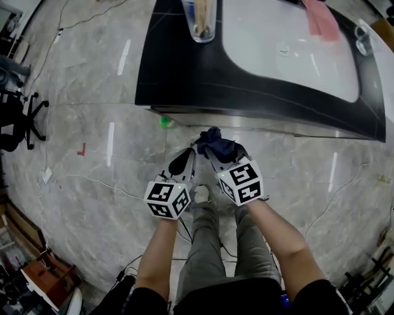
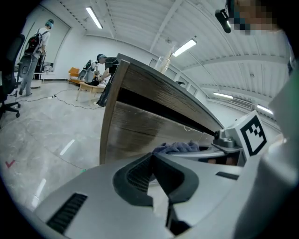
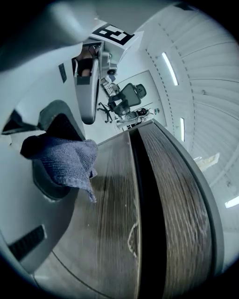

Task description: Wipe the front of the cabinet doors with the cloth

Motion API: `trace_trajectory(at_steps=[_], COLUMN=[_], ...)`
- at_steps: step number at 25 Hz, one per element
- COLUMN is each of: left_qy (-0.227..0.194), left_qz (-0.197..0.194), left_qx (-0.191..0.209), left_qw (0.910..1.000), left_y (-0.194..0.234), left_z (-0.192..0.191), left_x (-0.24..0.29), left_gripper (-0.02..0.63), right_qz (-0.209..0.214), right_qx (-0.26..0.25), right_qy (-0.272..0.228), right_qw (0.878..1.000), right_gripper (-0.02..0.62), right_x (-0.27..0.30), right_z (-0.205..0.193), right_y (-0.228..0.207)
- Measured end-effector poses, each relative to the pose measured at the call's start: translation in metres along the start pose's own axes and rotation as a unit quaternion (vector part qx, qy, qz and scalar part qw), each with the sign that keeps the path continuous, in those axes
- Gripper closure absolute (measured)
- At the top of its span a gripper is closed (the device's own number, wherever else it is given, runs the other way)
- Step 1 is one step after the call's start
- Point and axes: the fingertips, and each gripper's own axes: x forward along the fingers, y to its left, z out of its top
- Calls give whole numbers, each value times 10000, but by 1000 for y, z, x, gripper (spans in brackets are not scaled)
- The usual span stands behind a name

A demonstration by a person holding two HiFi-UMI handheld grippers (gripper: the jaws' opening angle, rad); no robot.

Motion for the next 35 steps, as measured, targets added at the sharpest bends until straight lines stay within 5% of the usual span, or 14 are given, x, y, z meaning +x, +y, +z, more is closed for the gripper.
trace_trajectory(at_steps=[19,35], left_qy=[-13,126], left_qz=[149,-123], left_qx=[54,306], left_qw=[9999,9994], left_y=[79,12], left_z=[-9,-15], left_x=[0,37], left_gripper=[600,601], right_qz=[245,-323], right_qx=[-670,-485], right_qy=[147,166], right_qw=[9973,9982], right_gripper=[486,486], right_x=[90,17], right_z=[14,-13], right_y=[36,-50])
